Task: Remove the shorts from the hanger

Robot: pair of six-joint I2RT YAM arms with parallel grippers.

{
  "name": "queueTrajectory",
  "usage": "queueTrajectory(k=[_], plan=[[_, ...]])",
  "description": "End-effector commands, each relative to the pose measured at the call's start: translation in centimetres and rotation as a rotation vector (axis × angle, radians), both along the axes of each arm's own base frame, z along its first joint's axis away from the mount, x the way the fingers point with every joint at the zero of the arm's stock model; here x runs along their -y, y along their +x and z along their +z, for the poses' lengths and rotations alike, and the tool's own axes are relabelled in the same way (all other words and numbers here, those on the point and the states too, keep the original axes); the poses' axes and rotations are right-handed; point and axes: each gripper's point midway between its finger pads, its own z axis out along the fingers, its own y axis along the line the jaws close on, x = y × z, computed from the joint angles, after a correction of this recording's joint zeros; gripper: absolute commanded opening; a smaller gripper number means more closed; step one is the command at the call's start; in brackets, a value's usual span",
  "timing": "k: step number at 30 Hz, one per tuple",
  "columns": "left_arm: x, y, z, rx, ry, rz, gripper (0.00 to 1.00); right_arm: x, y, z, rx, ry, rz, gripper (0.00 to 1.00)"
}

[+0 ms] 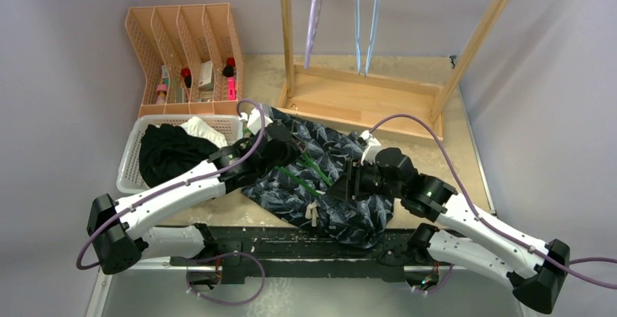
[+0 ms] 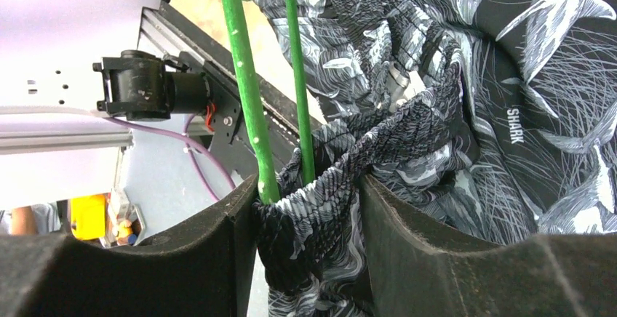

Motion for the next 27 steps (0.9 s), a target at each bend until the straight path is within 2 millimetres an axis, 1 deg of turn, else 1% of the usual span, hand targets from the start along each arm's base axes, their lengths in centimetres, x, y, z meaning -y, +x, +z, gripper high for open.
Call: queueTrajectory(k=[1,4,6,7,9,10,12,14,15,18,20,23,24,27], plan=[[-1.4,1.5,4.1,0.104,-0.010,0.079,0.00,0.7,-0.4,0.5,0.006,0.010,-0.013,0.54],[-2.4,2.1,5.4,0.137,0.032,0.121,0.00,1.2,-0.6,-0.1,-0.011,0.003,-0.038,0.55],[-3.6,2.5,6.4,0.166,0.067,0.162,0.00,1.7,-0.5,-0.4,-0.024,-0.016,-0.070,0.55],[-4.2,2.5,6.7,0.174,0.081,0.182,0.00,1.8,-0.4,-0.2,-0.021,-0.015,-0.073,0.52],[-4.9,2.6,7.8,0.205,0.093,0.200,0.00,1.7,-0.8,0.0,-0.015,-0.007,-0.047,0.40],[-5.0,2.7,8.3,0.218,0.096,0.196,0.00,1.7,-0.8,0.1,-0.013,-0.005,-0.047,0.34],[-4.7,2.7,8.9,0.227,0.107,0.175,0.00,2.0,-0.7,-0.2,-0.015,-0.016,-0.063,0.29],[-4.5,2.8,9.1,0.222,0.126,0.162,0.00,2.0,-0.7,-0.4,-0.017,-0.015,-0.064,0.16],[-4.6,2.8,9.2,0.220,0.136,0.163,0.00,2.0,-0.9,-0.7,-0.035,-0.019,-0.065,0.14],[-5.3,2.6,9.3,0.220,0.159,0.174,0.00,2.0,0.1,-0.8,-0.048,-0.030,-0.124,0.14],[-6.1,2.4,9.7,0.226,0.172,0.190,0.00,1.9,0.8,-1.3,-0.059,-0.058,-0.154,0.26],[-7.2,2.0,10.5,0.237,0.190,0.200,0.00,1.0,1.6,-1.8,-0.060,-0.085,-0.146,0.31],[-7.6,1.8,10.7,0.238,0.197,0.200,0.00,1.0,2.0,-2.0,-0.058,-0.107,-0.149,0.31],[-8.1,1.3,11.1,0.232,0.206,0.194,0.00,2.3,3.8,-2.8,-0.046,-0.232,-0.240,0.31]])
